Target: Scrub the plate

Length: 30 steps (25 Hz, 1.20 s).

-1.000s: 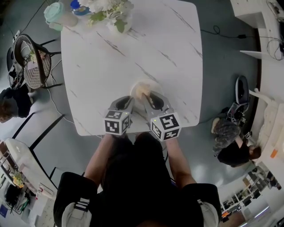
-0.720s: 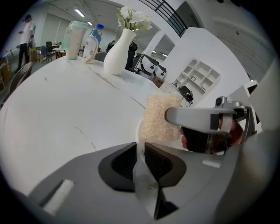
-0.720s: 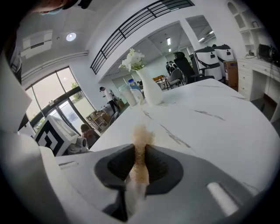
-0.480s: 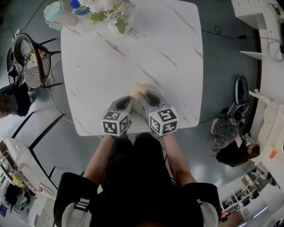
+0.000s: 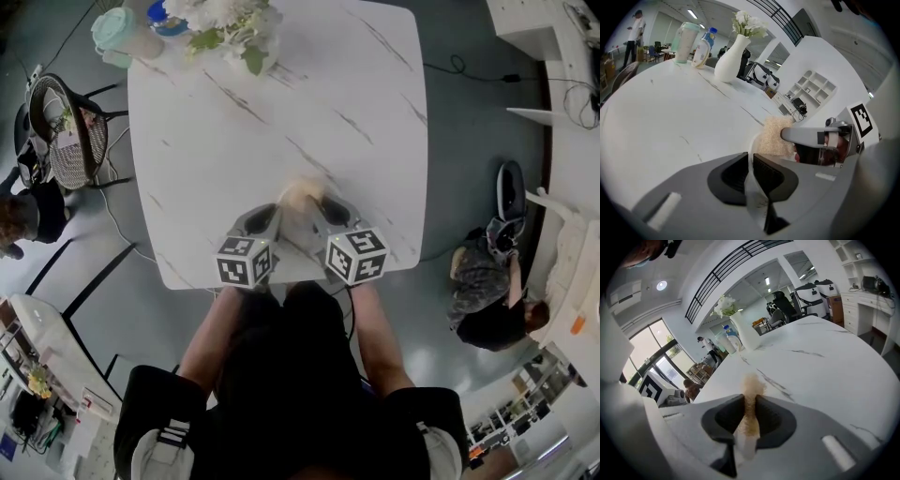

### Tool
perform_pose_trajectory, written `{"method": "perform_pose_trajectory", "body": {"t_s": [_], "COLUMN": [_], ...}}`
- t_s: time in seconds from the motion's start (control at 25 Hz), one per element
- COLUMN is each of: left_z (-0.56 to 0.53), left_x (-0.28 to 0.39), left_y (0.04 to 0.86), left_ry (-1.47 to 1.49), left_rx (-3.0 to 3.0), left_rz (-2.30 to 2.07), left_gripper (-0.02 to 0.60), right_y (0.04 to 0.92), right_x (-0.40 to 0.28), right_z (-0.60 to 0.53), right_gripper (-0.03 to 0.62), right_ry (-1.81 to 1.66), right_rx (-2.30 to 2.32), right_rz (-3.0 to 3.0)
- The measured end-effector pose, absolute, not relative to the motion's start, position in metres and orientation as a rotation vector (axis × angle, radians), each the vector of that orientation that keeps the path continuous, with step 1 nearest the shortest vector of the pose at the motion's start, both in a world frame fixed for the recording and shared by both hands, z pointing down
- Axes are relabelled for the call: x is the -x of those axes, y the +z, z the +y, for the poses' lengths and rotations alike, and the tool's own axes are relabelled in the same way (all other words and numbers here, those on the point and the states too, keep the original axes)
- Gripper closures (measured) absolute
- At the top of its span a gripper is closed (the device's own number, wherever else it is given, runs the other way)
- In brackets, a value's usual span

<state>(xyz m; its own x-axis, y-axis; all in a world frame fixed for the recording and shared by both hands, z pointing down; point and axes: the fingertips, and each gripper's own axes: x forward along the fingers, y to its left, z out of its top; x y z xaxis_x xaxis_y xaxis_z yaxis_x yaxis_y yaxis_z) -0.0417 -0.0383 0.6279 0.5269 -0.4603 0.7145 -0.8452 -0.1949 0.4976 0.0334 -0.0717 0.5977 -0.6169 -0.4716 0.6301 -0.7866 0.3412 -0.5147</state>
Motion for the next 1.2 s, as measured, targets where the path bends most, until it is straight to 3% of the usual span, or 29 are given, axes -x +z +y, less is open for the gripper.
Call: {"method": "perform_pose_trajectory", "body": {"t_s": [1.2], "left_z": [-0.038], "left_x": [0.04], "left_y": [0.626], "left_ry": [0.516], "left_rx": [-1.827], "left_rz": [-1.086], "left_gripper": [0.541], "right_y": [0.596], "right_x": [-0.114], "right_z": [-0.07], "right_gripper": [0.525], "right_ry": [1.201], "right_rx": [-1.312], "right_rz": [-2.108]}}
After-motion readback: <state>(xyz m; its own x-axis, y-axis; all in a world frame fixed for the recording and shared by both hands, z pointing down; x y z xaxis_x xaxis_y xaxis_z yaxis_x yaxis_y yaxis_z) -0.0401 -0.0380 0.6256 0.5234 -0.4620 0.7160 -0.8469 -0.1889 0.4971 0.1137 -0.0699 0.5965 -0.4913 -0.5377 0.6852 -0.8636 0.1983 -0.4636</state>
